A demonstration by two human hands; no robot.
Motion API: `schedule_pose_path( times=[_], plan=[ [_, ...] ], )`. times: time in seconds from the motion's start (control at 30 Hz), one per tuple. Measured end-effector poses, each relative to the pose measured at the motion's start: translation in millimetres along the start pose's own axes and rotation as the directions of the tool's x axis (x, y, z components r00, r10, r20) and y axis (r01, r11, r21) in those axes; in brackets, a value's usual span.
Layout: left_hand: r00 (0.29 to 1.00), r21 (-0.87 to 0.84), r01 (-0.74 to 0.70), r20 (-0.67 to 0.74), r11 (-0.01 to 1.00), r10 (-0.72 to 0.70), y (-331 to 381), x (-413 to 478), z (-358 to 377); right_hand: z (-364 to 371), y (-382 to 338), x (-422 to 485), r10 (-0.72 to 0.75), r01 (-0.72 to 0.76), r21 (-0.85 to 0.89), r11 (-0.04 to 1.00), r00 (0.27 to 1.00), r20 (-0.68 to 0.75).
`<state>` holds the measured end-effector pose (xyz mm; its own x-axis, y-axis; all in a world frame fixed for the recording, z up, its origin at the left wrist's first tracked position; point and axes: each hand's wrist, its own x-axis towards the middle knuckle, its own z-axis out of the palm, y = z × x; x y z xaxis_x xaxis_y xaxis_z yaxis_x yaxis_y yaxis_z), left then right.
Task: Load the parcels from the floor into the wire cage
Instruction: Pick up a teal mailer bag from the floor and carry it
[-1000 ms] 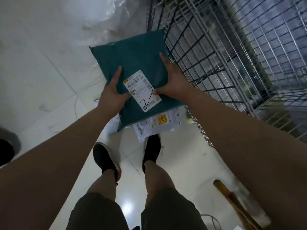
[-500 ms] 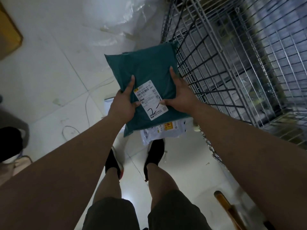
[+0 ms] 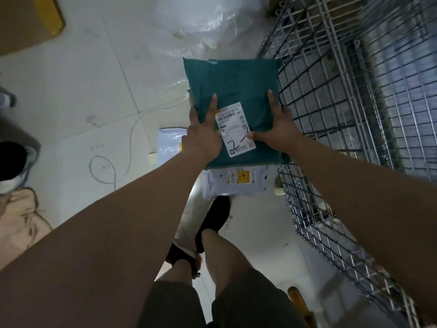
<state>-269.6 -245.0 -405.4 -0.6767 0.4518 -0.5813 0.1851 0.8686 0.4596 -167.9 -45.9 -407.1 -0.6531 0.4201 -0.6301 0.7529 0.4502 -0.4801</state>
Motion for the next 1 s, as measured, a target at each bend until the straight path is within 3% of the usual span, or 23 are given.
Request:
schedule_pose_path(
  times=[0.1, 0.23, 0.37, 0.53, 0.8, 0.9, 1.0],
  plan=[
    [0.991, -0.177, -0.112, -0.091, 0.978, 0.097, -27, -45, 11, 11, 2, -34, -0.123, 0.113, -0.083, 0.990, 0.986, -0.115],
    [0.985, -0.340, -0.169, -0.095, 0.925, 0.145, -97, -132, 23, 54, -10, -96, -0.330, 0.261, -0.387, 0.885, 0.936, -0.125],
    [0.995, -0.385, -0.024, -0.095, 0.923, -0.014, -163, -233, 18, 114, -50, -164, -0.455, 0.467, -0.403, 0.787, 0.881, 0.133],
    [0.952, -0.454, 0.149, -0.175, 0.879, -0.252, -225, -363, -11, 196, -143, -265, -0.474, 0.626, -0.420, 0.657, 0.776, 0.416],
    [0.778, -0.590, 0.260, -0.341, 0.764, -0.528, -286, -602, -72, 299, -293, -473, -0.531, 0.830, -0.372, 0.416, 0.554, 0.641],
    [0.688, -0.630, 0.311, -0.368, 0.712, -0.626, -306, -688, -70, 338, -321, -545, -0.532, 0.899, -0.322, 0.297, 0.435, 0.726],
    [0.565, -0.719, 0.355, -0.344, 0.598, -0.750, -324, -763, -51, 379, -336, -608, -0.477, 0.949, -0.264, 0.175, 0.316, 0.820]
  ],
)
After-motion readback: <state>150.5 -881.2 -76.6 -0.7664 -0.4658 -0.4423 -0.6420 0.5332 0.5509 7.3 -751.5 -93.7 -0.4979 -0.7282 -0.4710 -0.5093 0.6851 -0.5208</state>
